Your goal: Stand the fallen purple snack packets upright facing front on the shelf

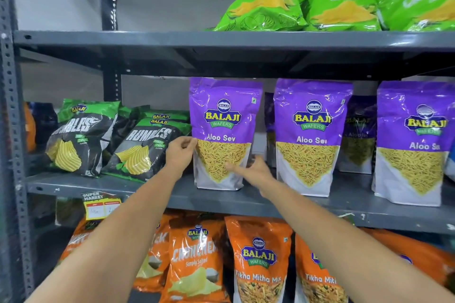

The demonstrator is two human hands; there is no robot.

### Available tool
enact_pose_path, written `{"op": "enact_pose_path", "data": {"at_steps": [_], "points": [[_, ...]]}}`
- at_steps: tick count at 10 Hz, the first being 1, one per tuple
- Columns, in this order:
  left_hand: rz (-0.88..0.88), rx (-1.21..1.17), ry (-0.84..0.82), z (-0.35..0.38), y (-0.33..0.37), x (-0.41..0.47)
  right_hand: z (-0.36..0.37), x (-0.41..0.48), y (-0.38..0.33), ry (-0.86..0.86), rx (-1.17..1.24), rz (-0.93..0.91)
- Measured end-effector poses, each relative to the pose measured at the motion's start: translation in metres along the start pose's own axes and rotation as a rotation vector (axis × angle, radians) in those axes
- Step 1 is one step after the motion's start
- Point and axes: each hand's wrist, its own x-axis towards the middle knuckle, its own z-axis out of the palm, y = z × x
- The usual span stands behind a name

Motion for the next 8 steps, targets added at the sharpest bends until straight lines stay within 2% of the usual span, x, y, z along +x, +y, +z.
{"op": "enact_pose_path", "data": {"at_steps": [2, 4, 5, 6, 7, 8], "points": [[-0.132, -0.250, 0.014, 0.006, -0.004, 0.003, 0.004, 0.003, 0.015, 0.018, -0.072, -0.022], [-0.157, -0.255, 0.035, 0.007, -0.007, 0.007, 0.001, -0.005, 0.015, 0.020, -0.092, -0.030], [-0.125, -0.141, 0.045, 0.003, -0.001, 0.002, 0.000, -0.010, 0.010, -0.018, -0.148, -0.054], [0.011, 0.051, 0.075, 0.002, 0.005, -0.007, -0.006, -0.016, 0.006, -0.044, -0.264, -0.089], [0.208, 0.253, 0.148, 0.002, 0.017, -0.027, -0.018, -0.030, 0.001, -0.007, -0.431, -0.187], [0.323, 0.403, 0.260, 0.009, 0.031, -0.040, -0.041, -0.044, -0.013, 0.135, -0.653, -0.421]]}}
